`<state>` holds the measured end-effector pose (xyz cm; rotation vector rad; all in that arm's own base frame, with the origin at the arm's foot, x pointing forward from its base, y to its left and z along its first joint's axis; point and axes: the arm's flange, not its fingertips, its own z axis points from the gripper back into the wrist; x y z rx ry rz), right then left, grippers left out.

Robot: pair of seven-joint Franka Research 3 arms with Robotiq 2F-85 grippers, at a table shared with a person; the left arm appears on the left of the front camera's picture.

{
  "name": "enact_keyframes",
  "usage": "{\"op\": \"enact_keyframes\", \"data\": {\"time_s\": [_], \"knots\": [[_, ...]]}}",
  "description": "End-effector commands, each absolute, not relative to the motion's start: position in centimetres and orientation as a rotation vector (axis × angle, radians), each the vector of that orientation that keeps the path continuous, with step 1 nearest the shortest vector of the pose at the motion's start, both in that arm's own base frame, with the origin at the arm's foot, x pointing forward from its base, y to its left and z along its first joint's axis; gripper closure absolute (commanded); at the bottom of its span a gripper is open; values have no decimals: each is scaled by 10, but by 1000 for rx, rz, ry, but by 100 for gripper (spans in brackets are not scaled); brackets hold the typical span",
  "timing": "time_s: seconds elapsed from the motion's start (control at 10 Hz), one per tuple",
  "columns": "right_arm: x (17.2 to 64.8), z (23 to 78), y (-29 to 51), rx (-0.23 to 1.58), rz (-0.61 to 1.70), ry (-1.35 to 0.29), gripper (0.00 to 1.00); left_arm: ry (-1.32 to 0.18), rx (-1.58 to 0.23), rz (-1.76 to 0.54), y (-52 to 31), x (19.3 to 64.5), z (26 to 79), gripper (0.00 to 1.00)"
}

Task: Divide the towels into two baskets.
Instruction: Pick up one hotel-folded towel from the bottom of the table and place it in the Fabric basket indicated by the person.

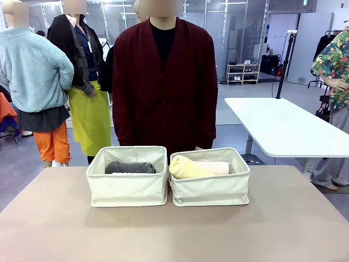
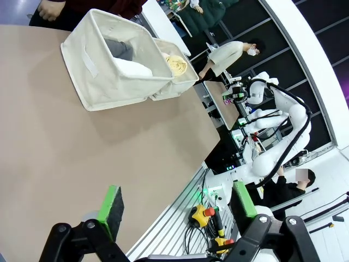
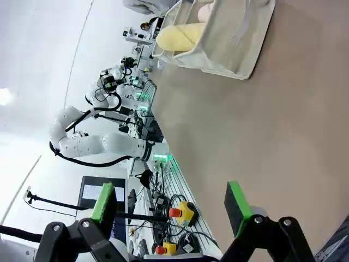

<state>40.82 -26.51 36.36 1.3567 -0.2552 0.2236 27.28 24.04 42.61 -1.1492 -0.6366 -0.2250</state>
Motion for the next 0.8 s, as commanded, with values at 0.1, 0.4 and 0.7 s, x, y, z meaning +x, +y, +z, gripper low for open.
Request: {"op": "enact_keyframes", "data": {"time_s": [0.1,0.4,0.7], "knots": [[403,363,-265,1381,222,-275,0,-641,-1154,-231,242,269,427,0],[403,363,-265,1381,222,-275,0,-641,-1154,-231,242,269,427,0],[403,363,-265,1381,222,-275,0,-641,-1154,-231,242,269,427,0]]}}
